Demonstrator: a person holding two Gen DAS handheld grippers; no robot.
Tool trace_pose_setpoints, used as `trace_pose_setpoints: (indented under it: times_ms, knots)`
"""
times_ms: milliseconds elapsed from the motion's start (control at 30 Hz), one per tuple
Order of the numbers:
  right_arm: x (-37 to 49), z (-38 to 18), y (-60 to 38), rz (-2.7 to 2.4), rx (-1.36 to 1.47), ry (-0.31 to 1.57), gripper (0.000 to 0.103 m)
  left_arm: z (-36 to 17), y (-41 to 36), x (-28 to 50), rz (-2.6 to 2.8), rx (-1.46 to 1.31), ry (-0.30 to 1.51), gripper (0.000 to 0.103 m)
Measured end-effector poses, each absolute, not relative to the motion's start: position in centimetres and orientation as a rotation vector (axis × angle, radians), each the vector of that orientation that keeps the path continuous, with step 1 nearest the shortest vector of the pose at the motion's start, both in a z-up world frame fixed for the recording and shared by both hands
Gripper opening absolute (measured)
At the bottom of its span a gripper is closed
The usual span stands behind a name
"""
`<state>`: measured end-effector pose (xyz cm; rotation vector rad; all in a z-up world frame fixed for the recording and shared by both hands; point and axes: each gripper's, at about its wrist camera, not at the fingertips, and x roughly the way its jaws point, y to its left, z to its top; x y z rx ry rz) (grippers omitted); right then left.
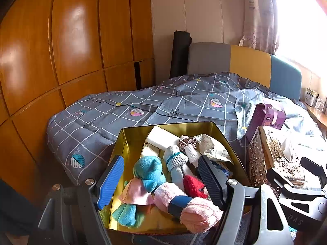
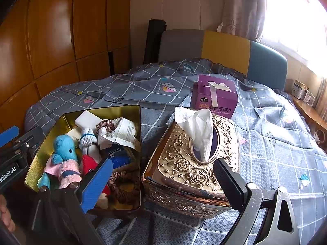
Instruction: Organize soft objects
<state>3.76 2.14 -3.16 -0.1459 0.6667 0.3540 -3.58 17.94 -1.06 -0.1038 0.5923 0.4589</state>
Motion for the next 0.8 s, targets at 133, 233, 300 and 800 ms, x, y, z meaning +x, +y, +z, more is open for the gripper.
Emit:
trace_pose_setpoints:
  times_ms: [133, 233, 300, 800]
  knots:
    - [3.75, -3.18, 2.19, 0.356, -0.145, 0.668, 0.099, -1.04, 17.97, -3.58, 0.458, -0.103, 0.593, 0.076]
    - [3.75, -3.18, 2.21, 0.355, -0.146, 0.667, 0.099, -1.13, 17.95, -3.58, 0.456, -0.101, 0.595, 0.076]
    - [3.75, -3.18, 2.21, 0.355, -0.145, 0.668, 0.099, -1.18, 17.91, -3.59, 0.455, -0.101, 0.595, 0.076]
    - [3.66, -3.32, 2.37, 0.357, -0.148, 0.671, 0.099, -1.35, 18.01, -3.53, 0.454, -0.107, 0.609, 0.076]
